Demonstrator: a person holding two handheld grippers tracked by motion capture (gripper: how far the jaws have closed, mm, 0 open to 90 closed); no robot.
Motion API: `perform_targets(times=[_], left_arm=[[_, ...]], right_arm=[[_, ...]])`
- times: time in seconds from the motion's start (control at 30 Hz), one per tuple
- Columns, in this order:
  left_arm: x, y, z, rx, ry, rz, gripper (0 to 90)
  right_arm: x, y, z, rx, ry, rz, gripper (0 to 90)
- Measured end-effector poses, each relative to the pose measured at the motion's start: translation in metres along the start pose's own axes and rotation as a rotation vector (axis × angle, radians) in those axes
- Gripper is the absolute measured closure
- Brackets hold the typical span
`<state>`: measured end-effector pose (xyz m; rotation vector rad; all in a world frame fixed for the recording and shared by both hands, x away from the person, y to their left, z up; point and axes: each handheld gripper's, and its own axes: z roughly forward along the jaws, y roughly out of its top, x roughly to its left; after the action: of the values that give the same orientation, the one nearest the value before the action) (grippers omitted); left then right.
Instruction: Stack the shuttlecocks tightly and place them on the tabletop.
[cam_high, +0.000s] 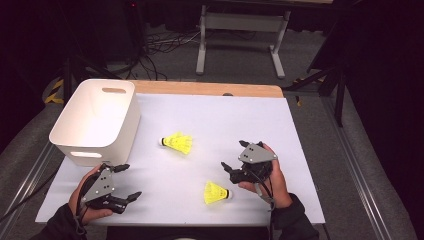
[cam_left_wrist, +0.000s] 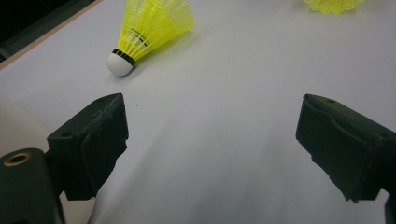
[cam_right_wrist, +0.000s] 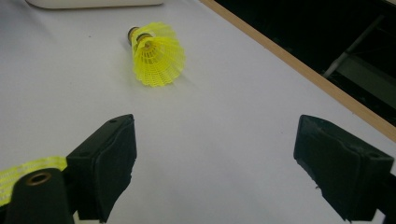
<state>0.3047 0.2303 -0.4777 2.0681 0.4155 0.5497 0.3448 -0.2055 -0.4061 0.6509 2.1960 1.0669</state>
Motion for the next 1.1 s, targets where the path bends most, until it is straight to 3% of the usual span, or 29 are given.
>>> perform_targets(times=[0.6, 1.0, 1.1], left_arm=[[-0.001, 0.0, 0.0, 0.005, 0.001, 0.004, 10.1], [0.0, 0.0, 0.001, 0.003, 0.0, -0.002, 10.1], [-0.001, 0.0, 0.001, 0.004, 0.0, -0.002, 10.1]], right_arm=[[-0.007, -0.028, -0.025, -0.048, -0.058, 0.032, 13.1], [-0.003, -0.054, -0.034, -0.079, -0.101, 0.016, 10.4], [0.0, -0.061, -0.035, -0.094, -0.132, 0.012, 9.5]])
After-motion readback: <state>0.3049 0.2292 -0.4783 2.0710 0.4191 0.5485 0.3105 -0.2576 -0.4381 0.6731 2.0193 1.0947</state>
